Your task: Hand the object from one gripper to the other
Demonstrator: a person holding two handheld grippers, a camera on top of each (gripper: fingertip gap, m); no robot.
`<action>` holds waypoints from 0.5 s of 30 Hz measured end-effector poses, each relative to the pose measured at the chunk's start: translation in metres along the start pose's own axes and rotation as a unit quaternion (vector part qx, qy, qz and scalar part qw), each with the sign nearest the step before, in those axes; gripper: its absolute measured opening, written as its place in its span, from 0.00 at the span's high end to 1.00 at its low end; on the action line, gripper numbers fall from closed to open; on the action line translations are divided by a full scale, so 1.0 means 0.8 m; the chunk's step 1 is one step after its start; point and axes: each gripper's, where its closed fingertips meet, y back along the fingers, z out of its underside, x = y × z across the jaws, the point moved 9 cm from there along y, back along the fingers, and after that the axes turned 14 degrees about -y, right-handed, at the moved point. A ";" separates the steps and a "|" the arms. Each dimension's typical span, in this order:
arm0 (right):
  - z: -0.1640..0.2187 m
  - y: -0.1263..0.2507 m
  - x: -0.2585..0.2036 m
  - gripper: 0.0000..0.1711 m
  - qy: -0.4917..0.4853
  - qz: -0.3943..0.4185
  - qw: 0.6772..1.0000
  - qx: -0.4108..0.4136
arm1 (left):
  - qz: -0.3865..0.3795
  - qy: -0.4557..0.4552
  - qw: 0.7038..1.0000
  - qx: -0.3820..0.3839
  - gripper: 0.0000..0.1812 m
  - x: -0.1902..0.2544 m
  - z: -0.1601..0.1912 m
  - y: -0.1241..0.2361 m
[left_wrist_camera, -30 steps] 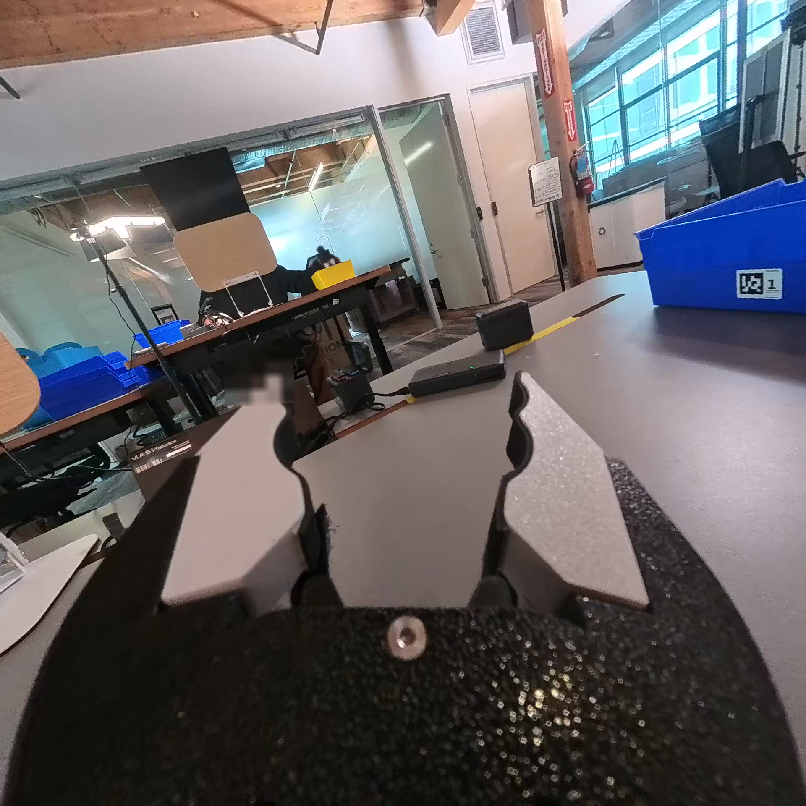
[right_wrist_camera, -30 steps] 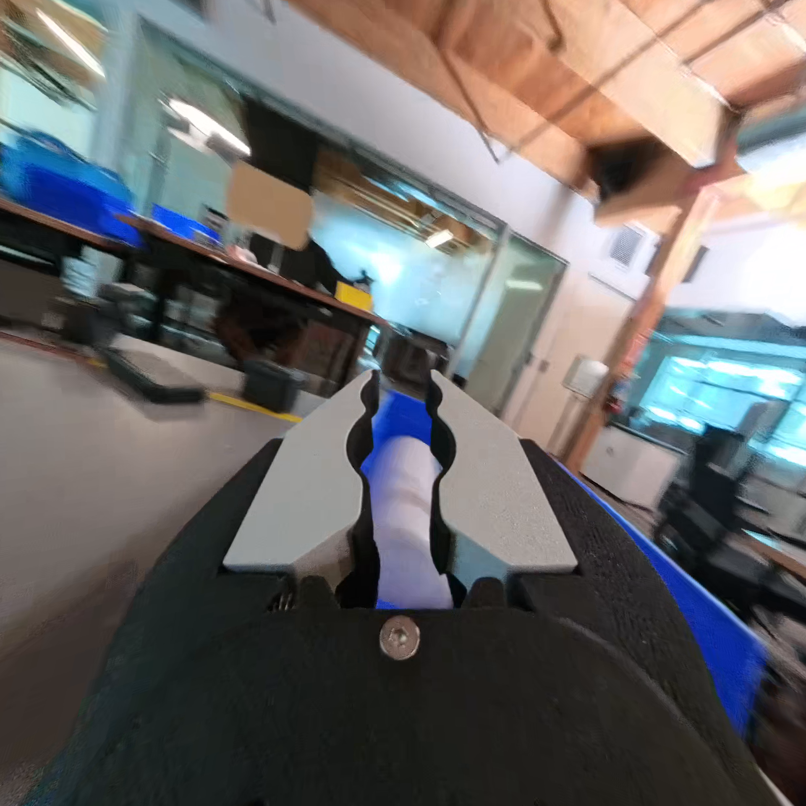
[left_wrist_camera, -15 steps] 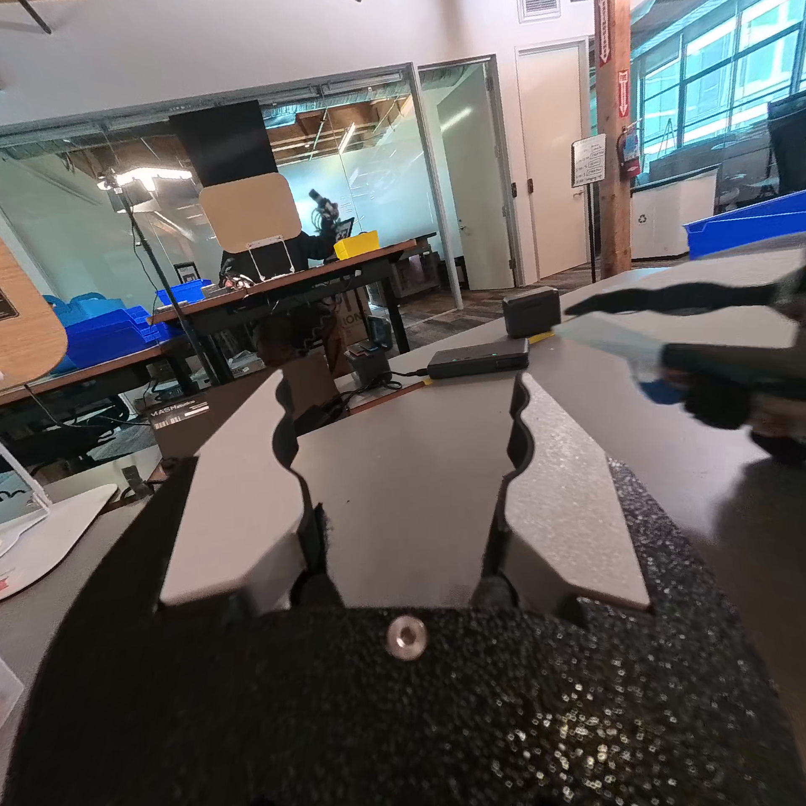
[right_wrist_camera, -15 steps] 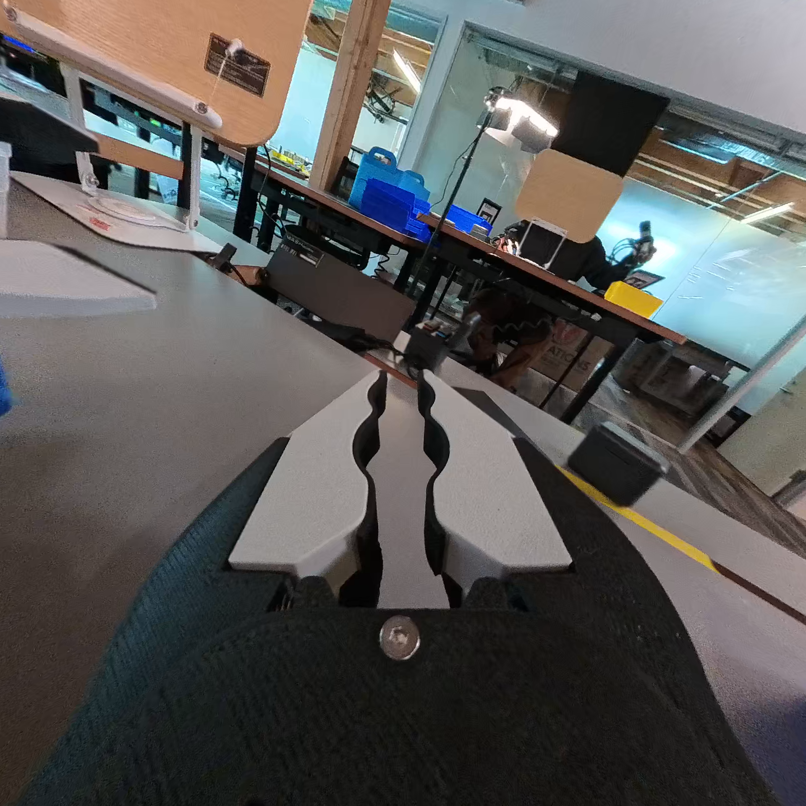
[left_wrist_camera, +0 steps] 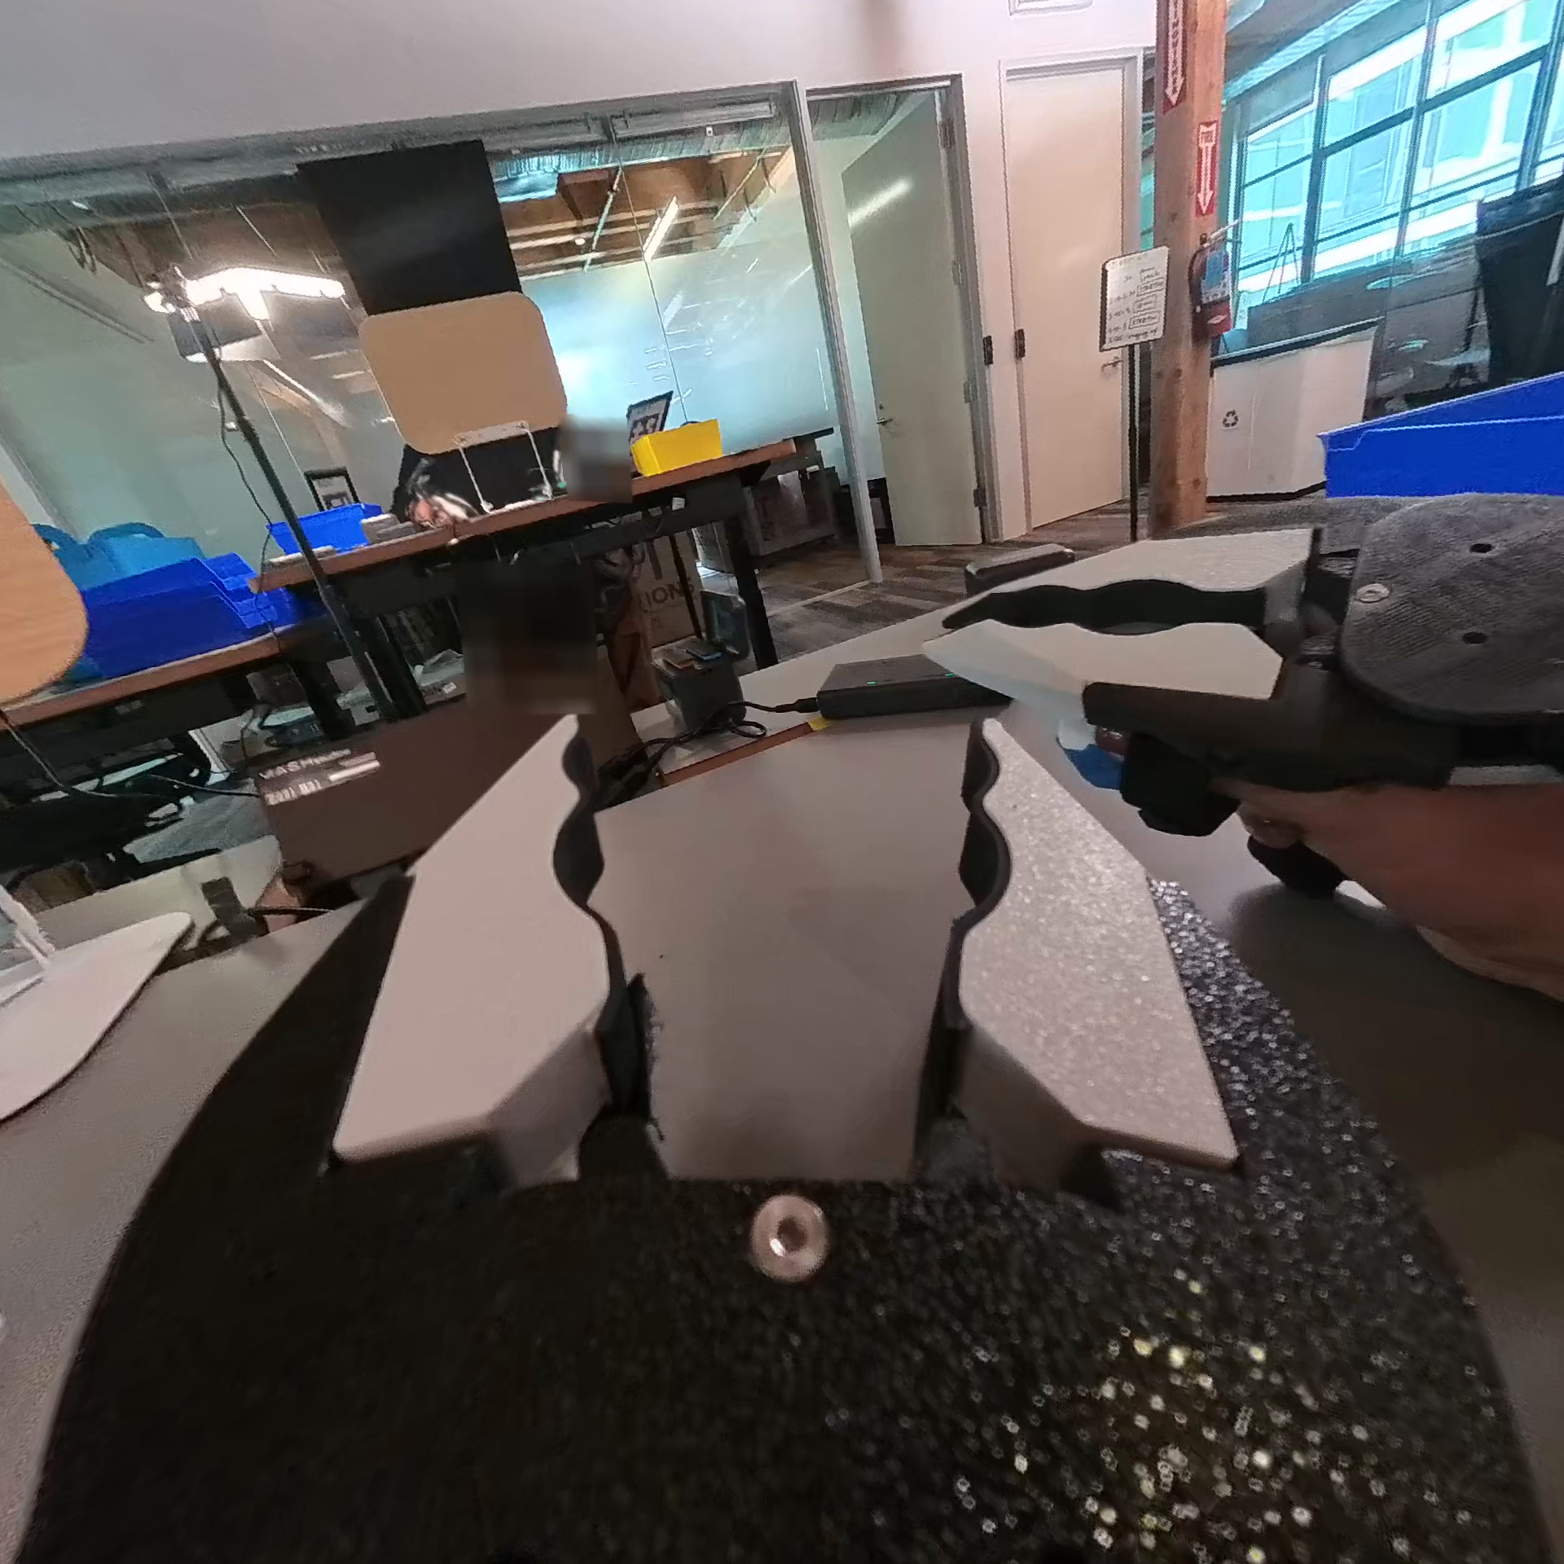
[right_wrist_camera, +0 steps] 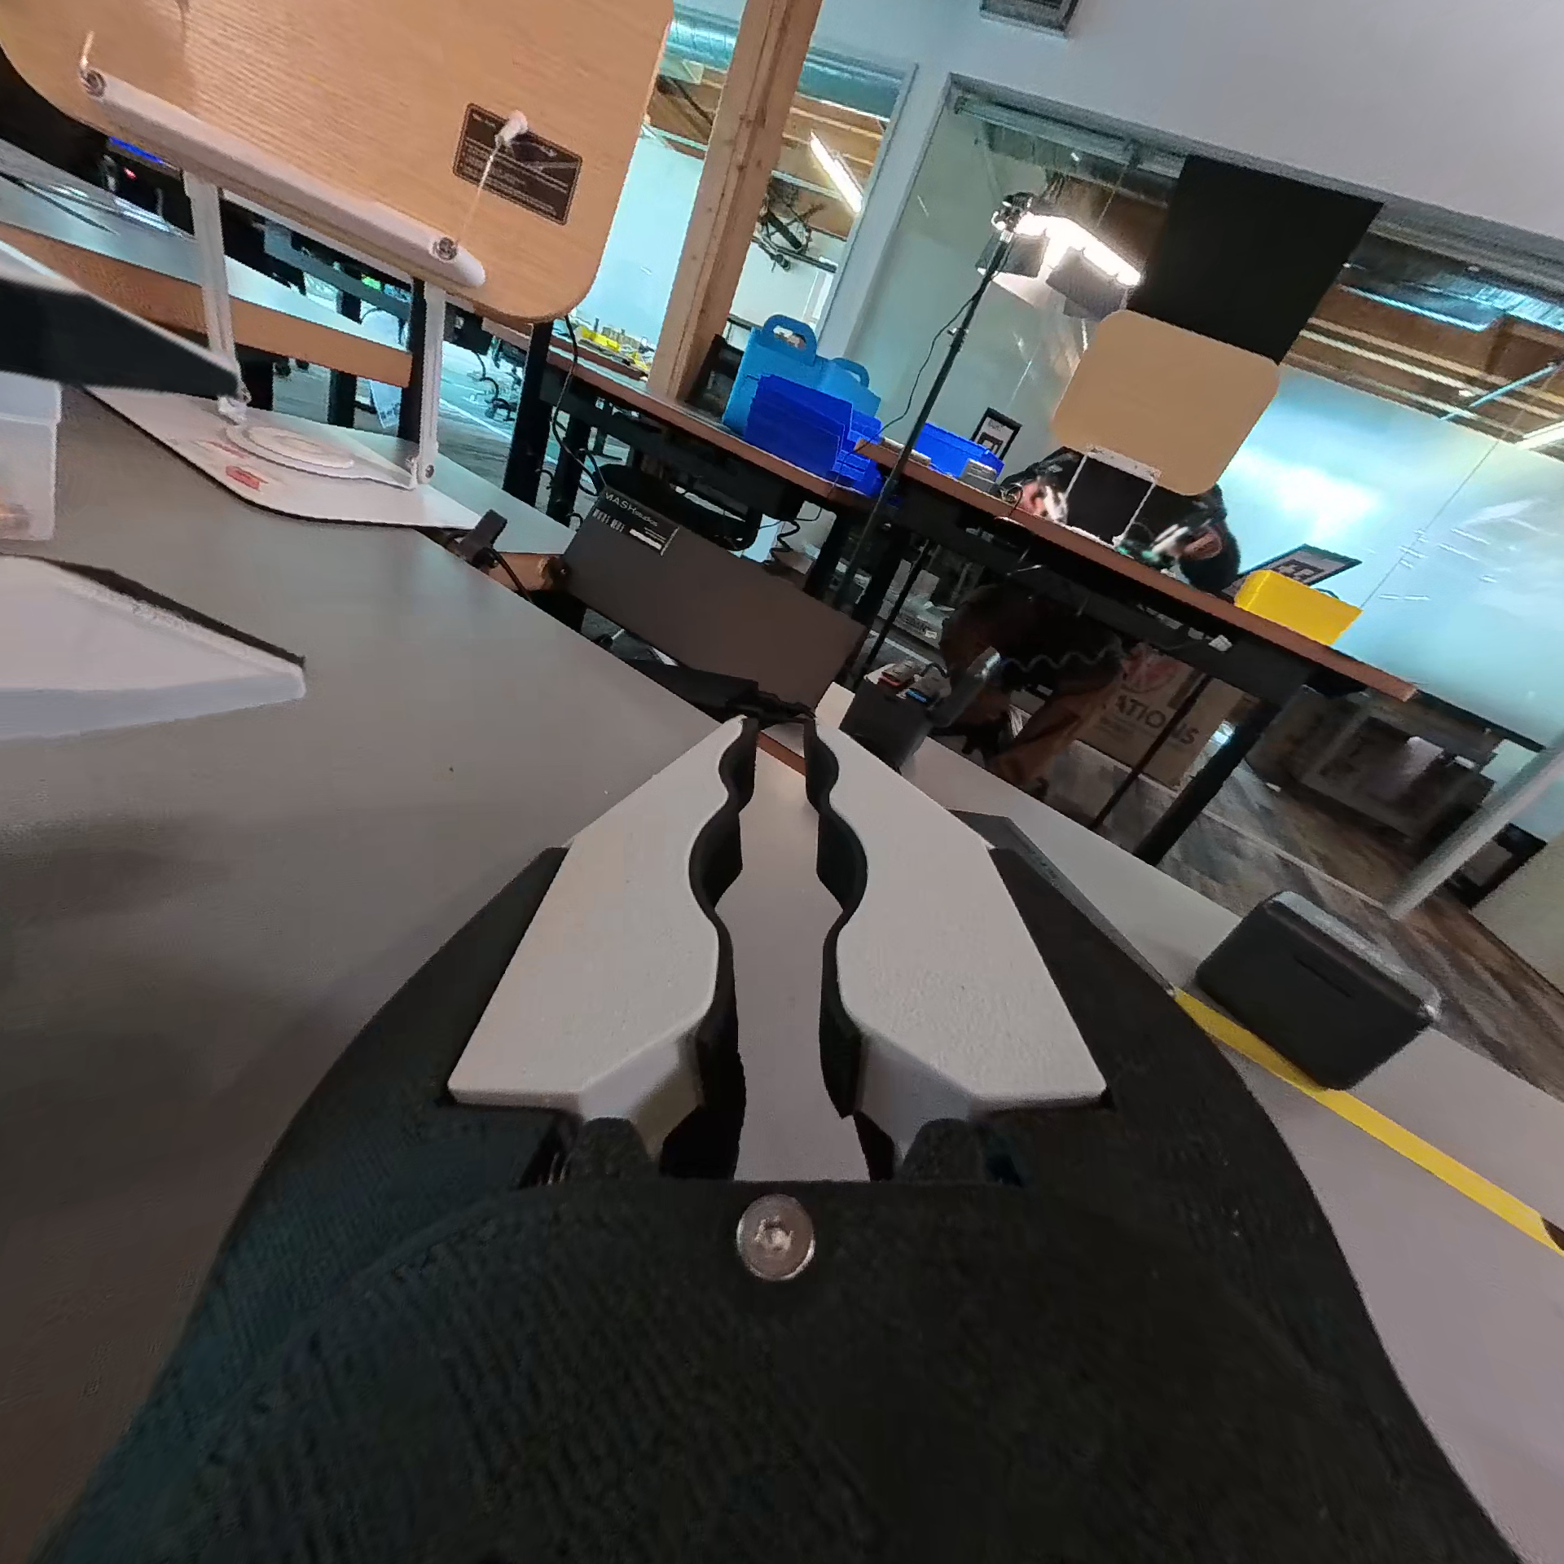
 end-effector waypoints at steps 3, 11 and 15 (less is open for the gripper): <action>0.000 0.001 -0.002 0.95 0.005 -0.005 1.000 0.006 | 0.015 0.006 1.000 -0.005 0.57 -0.006 -0.003 0.003; -0.001 0.003 -0.001 0.96 -0.003 -0.020 1.000 0.017 | -0.114 -0.013 0.991 -0.069 0.66 -0.117 -0.057 0.092; -0.001 0.003 -0.001 0.96 -0.006 -0.025 0.999 0.019 | -0.138 0.083 0.961 -0.226 0.70 -0.199 -0.033 0.163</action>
